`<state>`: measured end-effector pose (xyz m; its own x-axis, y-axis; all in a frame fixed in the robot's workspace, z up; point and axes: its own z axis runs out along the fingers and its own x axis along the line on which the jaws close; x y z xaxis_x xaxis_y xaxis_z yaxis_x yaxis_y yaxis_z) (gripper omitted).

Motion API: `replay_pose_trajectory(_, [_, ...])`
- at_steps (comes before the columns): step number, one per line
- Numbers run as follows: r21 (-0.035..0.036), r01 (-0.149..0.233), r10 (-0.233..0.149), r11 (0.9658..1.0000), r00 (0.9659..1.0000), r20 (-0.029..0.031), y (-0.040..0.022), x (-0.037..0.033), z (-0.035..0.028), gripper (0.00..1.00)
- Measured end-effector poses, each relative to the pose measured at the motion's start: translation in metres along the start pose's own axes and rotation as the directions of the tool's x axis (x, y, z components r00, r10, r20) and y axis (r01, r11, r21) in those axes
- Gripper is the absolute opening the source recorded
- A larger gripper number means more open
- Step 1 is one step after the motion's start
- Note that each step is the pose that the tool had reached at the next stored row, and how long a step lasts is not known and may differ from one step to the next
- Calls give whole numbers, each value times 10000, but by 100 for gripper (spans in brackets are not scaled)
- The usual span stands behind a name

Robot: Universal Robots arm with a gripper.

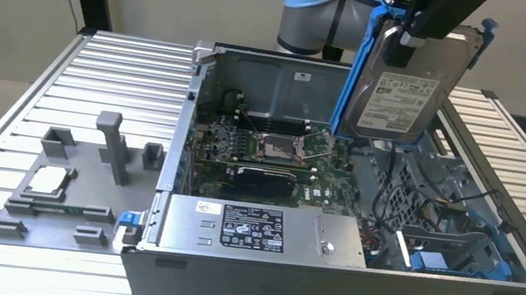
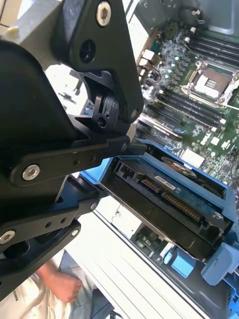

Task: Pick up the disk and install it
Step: 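Pick up the disk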

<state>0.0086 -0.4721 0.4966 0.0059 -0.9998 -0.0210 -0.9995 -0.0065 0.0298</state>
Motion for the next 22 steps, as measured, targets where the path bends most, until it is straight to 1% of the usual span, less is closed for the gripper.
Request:
replay_pose_trajectory(3, [0, 0, 0, 10000, 10000, 1, -1, 36, -1, 0])
replay_pose_trajectory(11, [0, 0, 0, 10000, 10000, 0, -2, 39, -1, 0])
replay_pose_trajectory(14, [0, 0, 0, 10000, 10000, -1, -2, 50, -2, 0])
replay_pose_trajectory(22, [0, 0, 0, 10000, 10000, 0, -1, 125, -3, 0])
